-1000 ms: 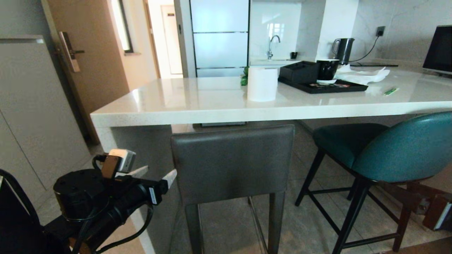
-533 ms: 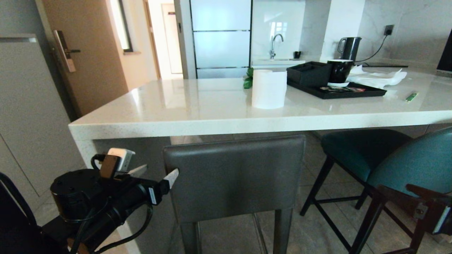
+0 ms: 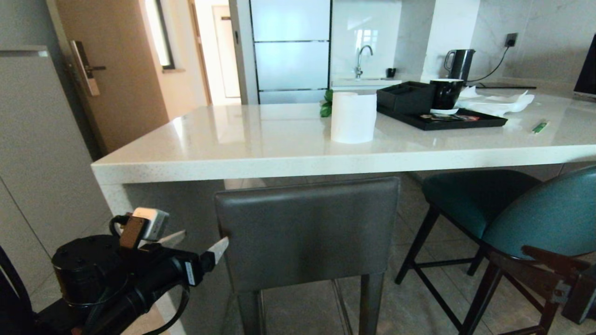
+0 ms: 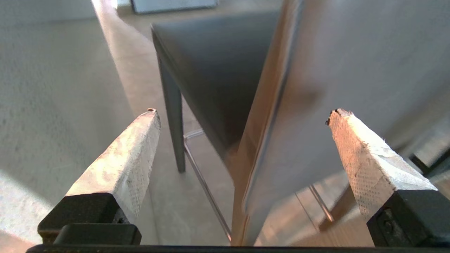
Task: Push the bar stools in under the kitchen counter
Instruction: Pull the gray chair out from under the dining table
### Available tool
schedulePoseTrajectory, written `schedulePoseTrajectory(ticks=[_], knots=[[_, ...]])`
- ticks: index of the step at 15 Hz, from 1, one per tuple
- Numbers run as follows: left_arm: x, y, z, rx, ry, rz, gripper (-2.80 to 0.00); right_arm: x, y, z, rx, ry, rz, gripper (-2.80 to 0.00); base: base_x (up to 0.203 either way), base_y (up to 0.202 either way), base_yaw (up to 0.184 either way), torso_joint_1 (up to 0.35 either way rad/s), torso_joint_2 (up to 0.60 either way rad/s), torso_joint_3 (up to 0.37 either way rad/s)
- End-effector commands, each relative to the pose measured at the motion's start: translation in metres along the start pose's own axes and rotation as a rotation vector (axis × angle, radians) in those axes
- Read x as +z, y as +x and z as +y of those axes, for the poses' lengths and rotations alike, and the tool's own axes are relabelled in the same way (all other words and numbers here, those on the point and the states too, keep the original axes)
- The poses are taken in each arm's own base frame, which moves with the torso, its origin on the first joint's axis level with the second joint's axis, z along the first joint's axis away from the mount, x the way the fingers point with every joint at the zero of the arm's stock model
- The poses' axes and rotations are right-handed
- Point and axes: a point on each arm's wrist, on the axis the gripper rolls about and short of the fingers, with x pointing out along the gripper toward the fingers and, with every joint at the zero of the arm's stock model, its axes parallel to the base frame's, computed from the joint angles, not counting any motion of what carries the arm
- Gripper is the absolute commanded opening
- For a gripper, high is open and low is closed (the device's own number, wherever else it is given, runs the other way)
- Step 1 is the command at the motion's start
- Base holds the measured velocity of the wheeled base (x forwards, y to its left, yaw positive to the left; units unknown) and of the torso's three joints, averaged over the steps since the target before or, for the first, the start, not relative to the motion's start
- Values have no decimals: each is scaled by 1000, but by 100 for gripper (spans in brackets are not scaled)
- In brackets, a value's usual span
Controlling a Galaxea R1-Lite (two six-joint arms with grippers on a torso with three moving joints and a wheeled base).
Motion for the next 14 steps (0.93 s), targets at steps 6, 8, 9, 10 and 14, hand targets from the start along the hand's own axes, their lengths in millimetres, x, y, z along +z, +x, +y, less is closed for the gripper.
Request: schedulePoseTrajectory(ticks=[6,8,9,10,14], knots=[[9,-13,64,-269,-50,-9,0,2,30,-42,222,-37,117,0,0,0,0,0,0,0],[9,1,71,-285,-51,-10,0,-2,36,-52,322,-26,135,0,0,0,0,0,0,0],[9,5,69,-312,-47,-9,0,-3,39,-56,372,-35,133,0,0,0,0,0,0,0],[10,8,64,-343,-41,-10,0,-5,43,-59,428,-47,126,0,0,0,0,0,0,0],[3,27,55,-400,-33,7,0,-7,59,-71,485,-34,135,0,0,0,0,0,0,0]])
